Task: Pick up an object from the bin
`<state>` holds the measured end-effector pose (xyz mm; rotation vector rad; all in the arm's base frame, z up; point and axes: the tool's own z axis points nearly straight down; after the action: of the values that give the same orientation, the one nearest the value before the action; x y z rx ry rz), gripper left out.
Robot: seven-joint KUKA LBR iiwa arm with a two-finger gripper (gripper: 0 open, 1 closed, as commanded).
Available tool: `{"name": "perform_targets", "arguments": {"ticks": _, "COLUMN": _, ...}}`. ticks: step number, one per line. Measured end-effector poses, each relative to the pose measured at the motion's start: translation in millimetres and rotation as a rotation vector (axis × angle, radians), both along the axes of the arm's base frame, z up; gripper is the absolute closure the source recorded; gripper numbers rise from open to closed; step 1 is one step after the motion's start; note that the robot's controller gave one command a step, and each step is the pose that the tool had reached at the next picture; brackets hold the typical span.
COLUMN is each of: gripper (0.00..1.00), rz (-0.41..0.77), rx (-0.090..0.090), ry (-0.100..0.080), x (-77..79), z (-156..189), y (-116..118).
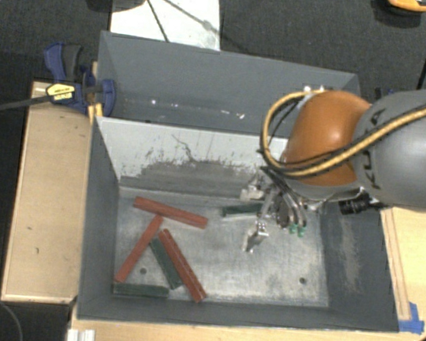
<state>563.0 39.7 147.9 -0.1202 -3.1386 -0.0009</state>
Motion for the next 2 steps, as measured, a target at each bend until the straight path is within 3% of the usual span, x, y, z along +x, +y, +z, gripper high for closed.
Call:
{"name": "perform_targets", "arguments": {"ticks": 1, "gripper": 0.0, "rz": 0.266, "rx": 0.0, "ry": -0.008, "x": 22.6, "z": -35.0, "y": 4.1}}
{"name": "perform_targets", "arguments": {"ticks": 2, "gripper": 0.0, "rz": 0.274, "rx": -0.001, "ry": -0.004, "x": 23.9, "z": -40.3, "y": 55.7}}
